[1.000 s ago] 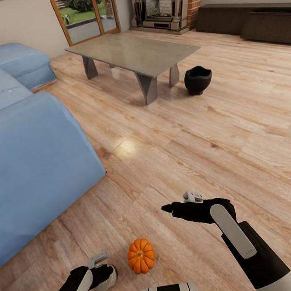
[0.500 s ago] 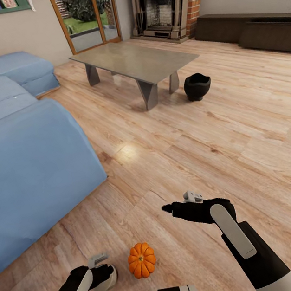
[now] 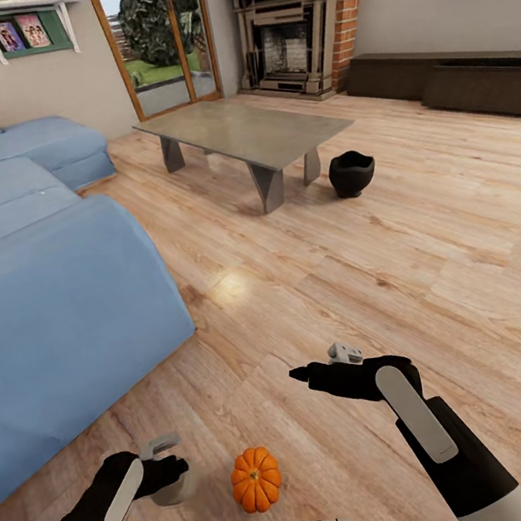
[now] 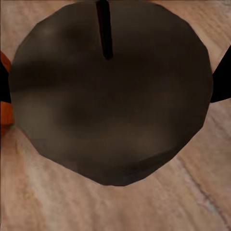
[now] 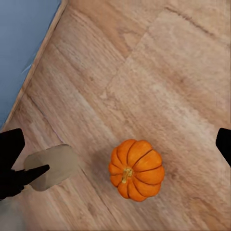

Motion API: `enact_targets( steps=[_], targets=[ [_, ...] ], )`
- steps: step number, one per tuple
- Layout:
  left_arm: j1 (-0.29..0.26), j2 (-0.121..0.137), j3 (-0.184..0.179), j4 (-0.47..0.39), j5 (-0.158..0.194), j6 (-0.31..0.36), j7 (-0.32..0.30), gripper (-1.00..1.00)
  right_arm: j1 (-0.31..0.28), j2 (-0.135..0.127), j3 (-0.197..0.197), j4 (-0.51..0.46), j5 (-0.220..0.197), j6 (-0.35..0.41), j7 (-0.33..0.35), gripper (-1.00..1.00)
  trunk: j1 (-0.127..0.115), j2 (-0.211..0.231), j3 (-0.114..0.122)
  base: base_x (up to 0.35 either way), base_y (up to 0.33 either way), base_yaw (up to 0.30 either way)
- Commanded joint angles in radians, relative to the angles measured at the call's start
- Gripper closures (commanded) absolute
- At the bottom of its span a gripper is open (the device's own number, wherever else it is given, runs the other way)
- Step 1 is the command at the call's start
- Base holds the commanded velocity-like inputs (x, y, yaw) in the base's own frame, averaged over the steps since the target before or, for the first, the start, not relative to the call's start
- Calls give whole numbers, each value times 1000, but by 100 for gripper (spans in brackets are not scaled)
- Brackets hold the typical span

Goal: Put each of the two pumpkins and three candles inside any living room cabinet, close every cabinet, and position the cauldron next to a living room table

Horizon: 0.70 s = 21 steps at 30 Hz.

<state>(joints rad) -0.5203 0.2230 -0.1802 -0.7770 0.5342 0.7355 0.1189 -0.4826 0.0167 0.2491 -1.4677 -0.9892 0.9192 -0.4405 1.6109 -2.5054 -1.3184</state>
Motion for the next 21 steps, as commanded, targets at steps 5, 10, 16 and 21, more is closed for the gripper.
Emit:
enact_targets(
  steps=[5, 10, 16, 21],
  targets=[
    [0, 17, -2, -43, 17, 78, 8, 100, -1, 1, 0, 0, -9, 1, -11, -100, -2, 1, 19, 0, 0, 0],
    [0, 19, 0, -96, 14, 152, 10, 100, 0, 2, 0, 0, -9, 1, -11, -100, -5, 2, 38, 0, 0, 0],
    [0, 19, 2, -109, 14, 171, 11, 100, -1, 2, 0, 0, -9, 1, -11, -100, -7, 3, 61, 0, 0, 0],
    [0, 19, 9, -110, 15, 173, 11, 100, -1, 1, 0, 1, -10, 0, -11, -100, -10, 5, 80, -23, 0, 0]
  ],
)
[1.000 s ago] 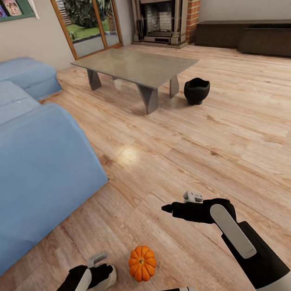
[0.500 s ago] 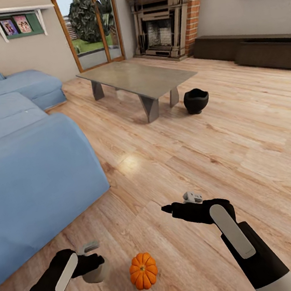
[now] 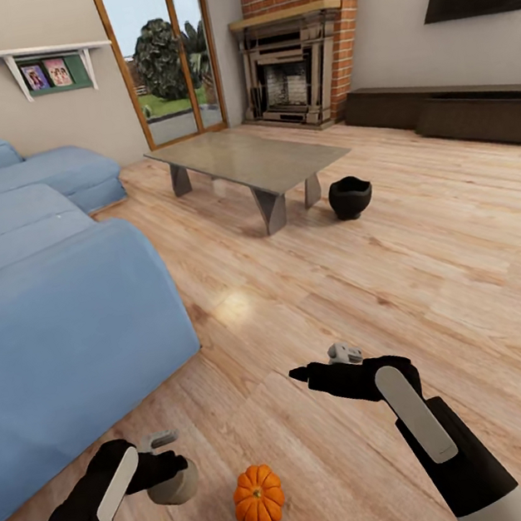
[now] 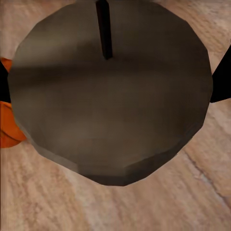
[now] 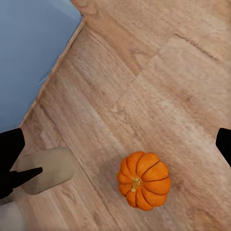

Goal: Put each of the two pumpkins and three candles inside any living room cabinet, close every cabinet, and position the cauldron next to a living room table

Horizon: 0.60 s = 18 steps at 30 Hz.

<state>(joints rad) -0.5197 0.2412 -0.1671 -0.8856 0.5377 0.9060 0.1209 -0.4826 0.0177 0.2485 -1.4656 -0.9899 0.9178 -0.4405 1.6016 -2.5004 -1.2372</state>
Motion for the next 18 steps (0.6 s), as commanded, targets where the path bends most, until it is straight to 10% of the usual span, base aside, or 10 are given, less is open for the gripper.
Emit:
enact_targets(
  steps=[1, 18],
  targets=[
    [0, 1, 11, -2, 11, 3, 9, 100, -1, 0, 1, 0, -7, 0, -10, -100, -1, 0, 3, -219, 0, 0],
    [0, 0, 32, -1, 10, 36, 10, 100, -1, 0, -1, 0, -10, 5, -13, -100, -59, 105, 58, -54, 0, 0]
  ],
)
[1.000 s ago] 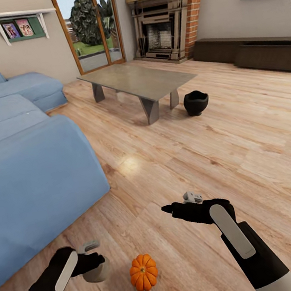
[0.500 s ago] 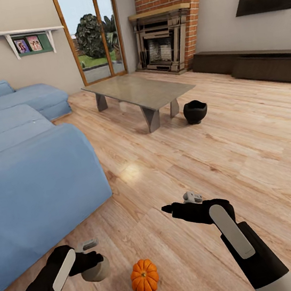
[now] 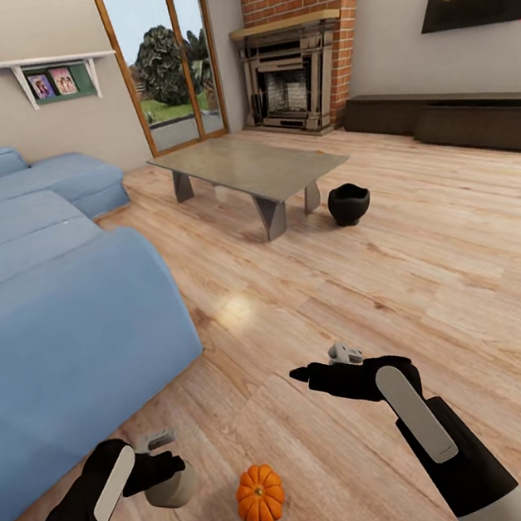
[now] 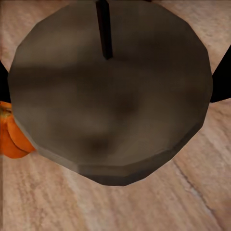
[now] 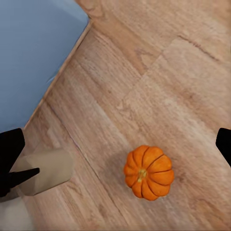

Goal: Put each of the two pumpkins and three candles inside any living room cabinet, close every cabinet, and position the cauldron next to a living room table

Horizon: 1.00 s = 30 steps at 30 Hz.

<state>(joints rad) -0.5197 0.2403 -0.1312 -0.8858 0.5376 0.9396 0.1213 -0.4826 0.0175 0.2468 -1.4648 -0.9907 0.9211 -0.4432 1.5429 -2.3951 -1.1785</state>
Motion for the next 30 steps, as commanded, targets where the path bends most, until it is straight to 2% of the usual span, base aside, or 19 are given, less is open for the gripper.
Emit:
enact_targets(
  steps=[1, 13, 20, 24, 30],
  targets=[
    [0, 1, -4, -1, 10, 2, 10, 100, -1, 0, 0, -1, -9, 2, -10, -100, -4, 7, 2, -7, 0, 0],
    [0, 2, -4, -1, 10, 2, 11, 100, -1, -3, -1, -1, -9, 3, -9, -100, -50, 91, 40, -60, 0, -19],
    [0, 1, -5, -2, 10, 2, 11, 100, -1, -3, -1, 2, -11, 4, -9, -100, -77, 140, 62, -273, 0, -241],
    [0, 1, -5, -2, 10, 2, 11, 100, -1, -4, -1, 3, -11, 4, -9, -100, -92, 168, 74, -73, 0, -276],
    [0, 1, -5, -2, 10, 2, 11, 100, -1, -4, -1, 4, -34, 3, -9, -100, -115, 210, 93, -11, 0, -280]
  ],
)
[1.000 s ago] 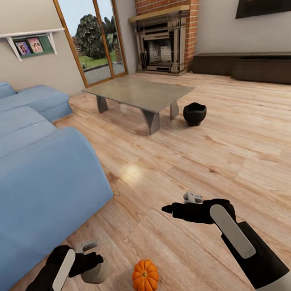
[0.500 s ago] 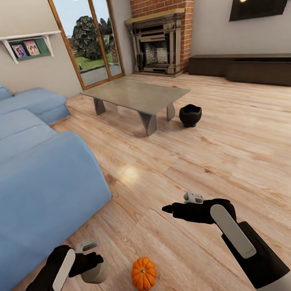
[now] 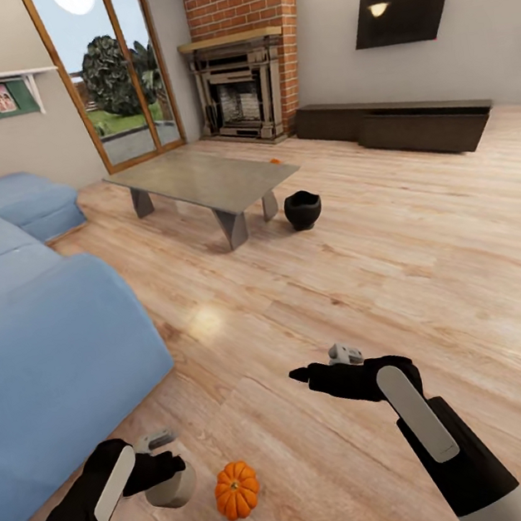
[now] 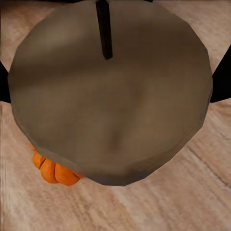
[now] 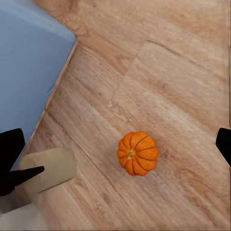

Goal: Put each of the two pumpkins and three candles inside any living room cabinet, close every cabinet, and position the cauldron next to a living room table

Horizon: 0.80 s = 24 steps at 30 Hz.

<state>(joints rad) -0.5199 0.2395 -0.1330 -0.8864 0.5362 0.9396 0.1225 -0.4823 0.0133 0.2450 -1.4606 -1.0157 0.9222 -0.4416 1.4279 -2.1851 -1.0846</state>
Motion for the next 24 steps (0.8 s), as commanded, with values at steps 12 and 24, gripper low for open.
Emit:
enact_targets(
  steps=[12, 24],
  targets=[
    [0, 1, -4, -2, 11, 2, 11, 100, -1, -1, 0, 1, -19, 0, -10, -100, -46, 84, 37, -1, 0, -281],
    [0, 1, -4, -1, 10, 2, 12, 100, -1, -1, 0, 2, -21, -1, -9, -100, -92, 168, 74, 0, 0, -281]
  ],
)
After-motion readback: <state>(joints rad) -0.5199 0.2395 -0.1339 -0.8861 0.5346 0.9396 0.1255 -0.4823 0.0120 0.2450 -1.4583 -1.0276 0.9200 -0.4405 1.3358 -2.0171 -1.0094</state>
